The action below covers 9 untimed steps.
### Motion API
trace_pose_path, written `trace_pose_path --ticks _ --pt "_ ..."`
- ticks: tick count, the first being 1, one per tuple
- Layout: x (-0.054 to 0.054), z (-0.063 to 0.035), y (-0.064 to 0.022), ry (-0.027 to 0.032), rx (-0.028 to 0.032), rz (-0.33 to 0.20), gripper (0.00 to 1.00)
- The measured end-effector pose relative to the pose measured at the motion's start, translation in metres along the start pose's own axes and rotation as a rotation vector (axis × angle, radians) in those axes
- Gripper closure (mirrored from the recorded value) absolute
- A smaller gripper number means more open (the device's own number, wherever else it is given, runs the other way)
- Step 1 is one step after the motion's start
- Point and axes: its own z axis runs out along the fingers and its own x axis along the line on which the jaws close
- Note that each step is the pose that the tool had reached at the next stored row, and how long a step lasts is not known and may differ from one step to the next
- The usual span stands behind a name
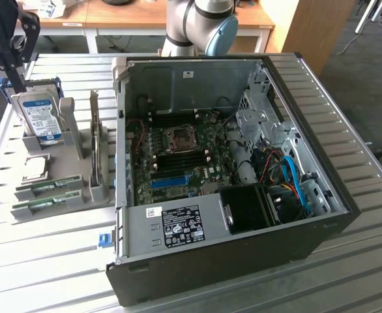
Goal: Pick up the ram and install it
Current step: 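Pick up the ram and move it above insertion slot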
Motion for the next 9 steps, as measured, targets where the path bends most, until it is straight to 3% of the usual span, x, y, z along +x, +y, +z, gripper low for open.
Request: trace_pose_path --ticks 9 --pt "0.0 0.0 0.0 0.0062 -0.0031 -0.141 0.89"
